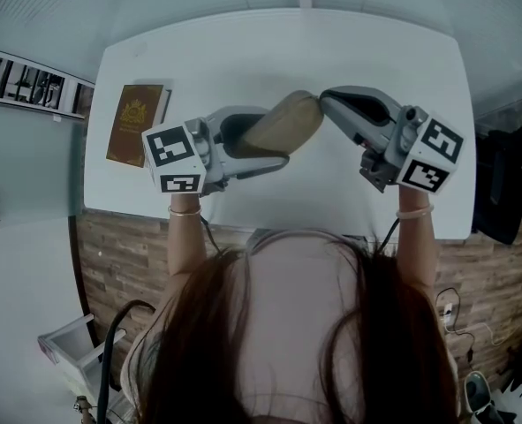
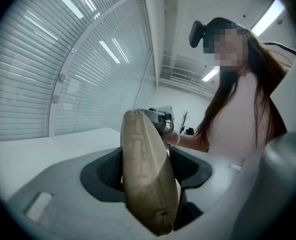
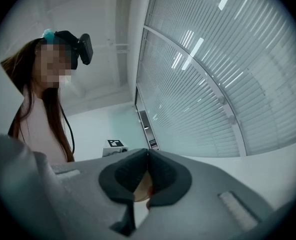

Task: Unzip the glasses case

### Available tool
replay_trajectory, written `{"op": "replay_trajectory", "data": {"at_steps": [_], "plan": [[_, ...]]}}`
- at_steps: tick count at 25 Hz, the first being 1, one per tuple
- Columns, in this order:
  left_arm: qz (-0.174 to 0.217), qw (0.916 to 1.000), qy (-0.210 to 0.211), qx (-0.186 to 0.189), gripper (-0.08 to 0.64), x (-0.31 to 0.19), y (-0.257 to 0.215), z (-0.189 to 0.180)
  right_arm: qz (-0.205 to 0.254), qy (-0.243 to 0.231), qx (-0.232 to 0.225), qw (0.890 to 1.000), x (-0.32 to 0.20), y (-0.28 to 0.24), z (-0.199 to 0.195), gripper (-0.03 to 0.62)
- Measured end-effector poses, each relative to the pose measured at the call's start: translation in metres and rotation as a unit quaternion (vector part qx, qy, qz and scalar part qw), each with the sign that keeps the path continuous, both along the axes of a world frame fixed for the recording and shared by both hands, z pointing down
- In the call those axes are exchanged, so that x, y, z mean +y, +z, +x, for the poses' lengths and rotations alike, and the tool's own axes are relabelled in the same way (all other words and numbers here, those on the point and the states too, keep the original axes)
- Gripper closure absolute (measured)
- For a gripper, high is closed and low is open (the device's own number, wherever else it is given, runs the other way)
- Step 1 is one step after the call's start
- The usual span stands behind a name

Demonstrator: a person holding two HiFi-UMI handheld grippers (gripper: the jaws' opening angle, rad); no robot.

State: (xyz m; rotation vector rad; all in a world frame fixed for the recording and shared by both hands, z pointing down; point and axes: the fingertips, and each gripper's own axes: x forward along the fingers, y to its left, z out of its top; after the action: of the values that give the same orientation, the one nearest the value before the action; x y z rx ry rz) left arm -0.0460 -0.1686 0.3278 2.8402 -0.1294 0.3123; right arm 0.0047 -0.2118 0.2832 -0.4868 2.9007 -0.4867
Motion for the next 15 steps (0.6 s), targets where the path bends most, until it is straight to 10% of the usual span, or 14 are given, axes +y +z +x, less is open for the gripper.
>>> {"op": "replay_trajectory", "data": {"at_steps": [15], "plan": [[-0.081, 0.9866, -0.007, 0.141, 0.281, 0.0015, 0.0018, 0.0038, 0.013, 0.013, 0.012, 1.000, -0.0023, 0.0003, 0.0026, 0.588]]}}
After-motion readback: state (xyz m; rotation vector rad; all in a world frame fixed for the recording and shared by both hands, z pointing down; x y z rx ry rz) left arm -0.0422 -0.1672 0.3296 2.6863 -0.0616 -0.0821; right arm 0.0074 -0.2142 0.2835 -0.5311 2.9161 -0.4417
